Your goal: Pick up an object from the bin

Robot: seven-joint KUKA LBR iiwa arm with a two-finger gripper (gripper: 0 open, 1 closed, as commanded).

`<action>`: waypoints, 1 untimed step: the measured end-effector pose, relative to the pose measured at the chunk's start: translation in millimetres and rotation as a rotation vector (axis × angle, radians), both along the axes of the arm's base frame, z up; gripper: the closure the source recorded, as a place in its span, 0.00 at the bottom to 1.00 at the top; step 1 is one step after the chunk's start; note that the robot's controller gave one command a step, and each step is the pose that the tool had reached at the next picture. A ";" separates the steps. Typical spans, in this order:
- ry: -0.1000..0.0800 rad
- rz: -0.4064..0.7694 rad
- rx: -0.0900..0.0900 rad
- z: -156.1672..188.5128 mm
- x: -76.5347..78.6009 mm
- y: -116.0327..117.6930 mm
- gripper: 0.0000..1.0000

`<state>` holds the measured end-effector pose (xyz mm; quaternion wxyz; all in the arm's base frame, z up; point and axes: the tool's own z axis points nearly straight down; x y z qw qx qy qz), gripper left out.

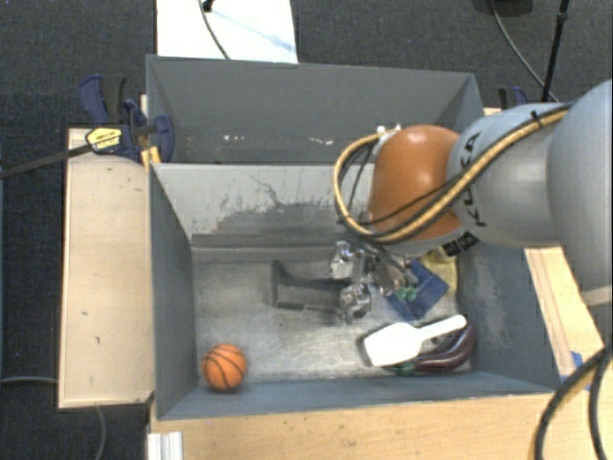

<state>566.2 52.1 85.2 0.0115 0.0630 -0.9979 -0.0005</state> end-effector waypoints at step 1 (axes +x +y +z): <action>0.000 -0.001 0.000 0.0 0.0 0.0 1.00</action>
Offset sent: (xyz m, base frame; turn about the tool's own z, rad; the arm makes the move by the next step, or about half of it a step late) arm -0.0123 -0.0156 0.1669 0.0467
